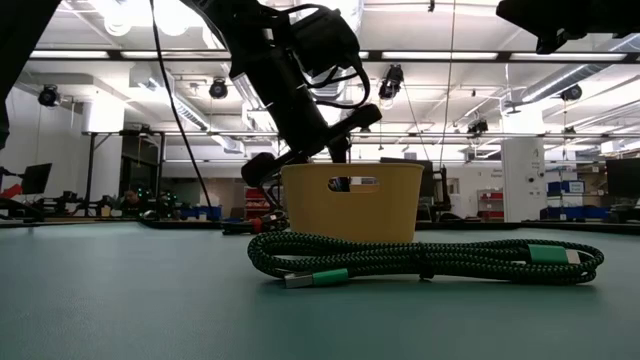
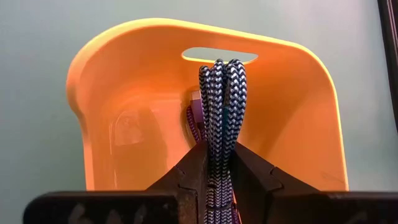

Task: Pick and place USB-C Cables
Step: Put the light blue charger cable into the yellow bin, then put the black charger cable into the yellow bin

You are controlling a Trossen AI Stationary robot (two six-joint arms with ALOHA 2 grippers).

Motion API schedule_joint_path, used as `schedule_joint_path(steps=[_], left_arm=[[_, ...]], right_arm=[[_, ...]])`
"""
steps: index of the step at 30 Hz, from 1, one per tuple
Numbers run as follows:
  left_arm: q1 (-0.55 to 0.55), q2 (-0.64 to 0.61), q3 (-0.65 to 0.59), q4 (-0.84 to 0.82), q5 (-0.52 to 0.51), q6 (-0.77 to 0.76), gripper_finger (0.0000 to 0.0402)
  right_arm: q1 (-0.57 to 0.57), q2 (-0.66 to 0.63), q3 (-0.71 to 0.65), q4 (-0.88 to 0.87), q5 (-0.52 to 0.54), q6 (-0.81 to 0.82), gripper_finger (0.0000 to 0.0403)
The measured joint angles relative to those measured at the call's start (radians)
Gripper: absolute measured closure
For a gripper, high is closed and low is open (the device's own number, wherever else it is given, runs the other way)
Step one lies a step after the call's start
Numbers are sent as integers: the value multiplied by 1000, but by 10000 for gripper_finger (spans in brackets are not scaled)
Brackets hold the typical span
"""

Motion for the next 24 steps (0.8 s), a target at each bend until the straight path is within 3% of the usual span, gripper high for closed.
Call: schedule_joint_path(steps=[15,24], left_arm=[[0,0,0,0,0,19,352],[0,0,0,0,0,24,285]], right_arm=[[0,0,0,0,0,0,360],[0,0,0,0,0,0,360]])
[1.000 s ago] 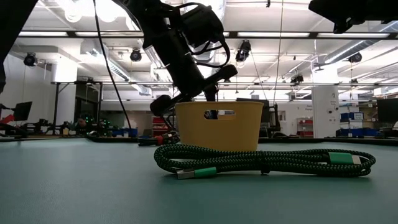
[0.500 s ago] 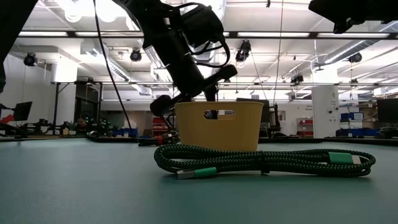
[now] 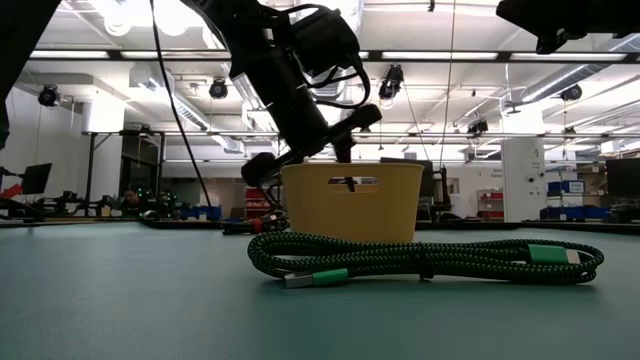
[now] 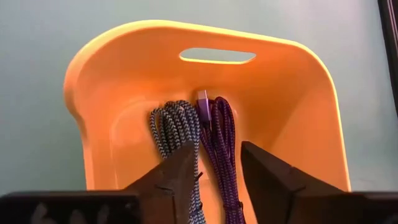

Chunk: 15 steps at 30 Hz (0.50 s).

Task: Pick and place USB-C Cables
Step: Put the black charger cable into the yellow bin

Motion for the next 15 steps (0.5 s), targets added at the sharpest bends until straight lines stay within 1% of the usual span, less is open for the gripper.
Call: schedule_joint_path(steps=[3,7,11,15], left_arm=[[0,0,0,0,0,0,264],[0,0,0,0,0,1,247],[-1,0,0,0,0,12,242],[-8,-11,8,0,3,102,242]], right_arm=[[0,0,0,0,0,0,360],[0,0,0,0,0,0,360],[0,0,0,0,0,0,360],[0,0,0,-1,0,0,360]])
